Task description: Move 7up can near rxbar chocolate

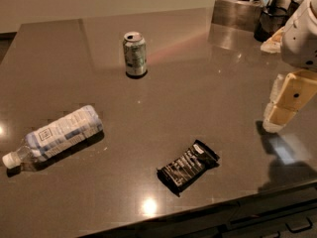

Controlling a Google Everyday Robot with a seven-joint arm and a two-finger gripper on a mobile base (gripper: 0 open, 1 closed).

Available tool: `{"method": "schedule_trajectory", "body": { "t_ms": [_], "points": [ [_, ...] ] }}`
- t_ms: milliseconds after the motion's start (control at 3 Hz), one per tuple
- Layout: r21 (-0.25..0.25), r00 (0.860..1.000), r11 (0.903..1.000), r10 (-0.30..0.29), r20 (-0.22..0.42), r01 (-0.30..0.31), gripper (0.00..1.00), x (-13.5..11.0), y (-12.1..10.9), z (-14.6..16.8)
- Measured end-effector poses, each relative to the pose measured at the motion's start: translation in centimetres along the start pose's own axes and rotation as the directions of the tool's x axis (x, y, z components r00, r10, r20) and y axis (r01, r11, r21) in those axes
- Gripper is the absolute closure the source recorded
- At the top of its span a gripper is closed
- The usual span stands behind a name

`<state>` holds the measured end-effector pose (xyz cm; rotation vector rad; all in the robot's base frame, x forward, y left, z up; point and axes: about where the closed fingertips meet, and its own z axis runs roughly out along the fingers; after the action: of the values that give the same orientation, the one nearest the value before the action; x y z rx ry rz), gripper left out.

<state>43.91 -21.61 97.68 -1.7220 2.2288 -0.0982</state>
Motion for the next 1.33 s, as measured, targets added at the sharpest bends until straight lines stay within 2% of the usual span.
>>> {"method": "schedule_trajectory", "body": {
  "t_ms": [333,667,1000,1333],
  "points": [
    [0.000,1.000,1.0000,0.000,0.000,0.000,0.00,0.0,0.0,0.0],
    [-0.016,0.998,0.9995,0.028,0.058,-0.027,0.00,-1.4,-2.0,1.5],
    [-0.048,0.988,0.9979,0.050,0.145,-0.044,0.00,-4.2,-3.9,4.1],
    [-0.087,0.947,0.9938,0.093,0.308,-0.069,0.00,-9.9,-5.9,7.9]
  ]
}}
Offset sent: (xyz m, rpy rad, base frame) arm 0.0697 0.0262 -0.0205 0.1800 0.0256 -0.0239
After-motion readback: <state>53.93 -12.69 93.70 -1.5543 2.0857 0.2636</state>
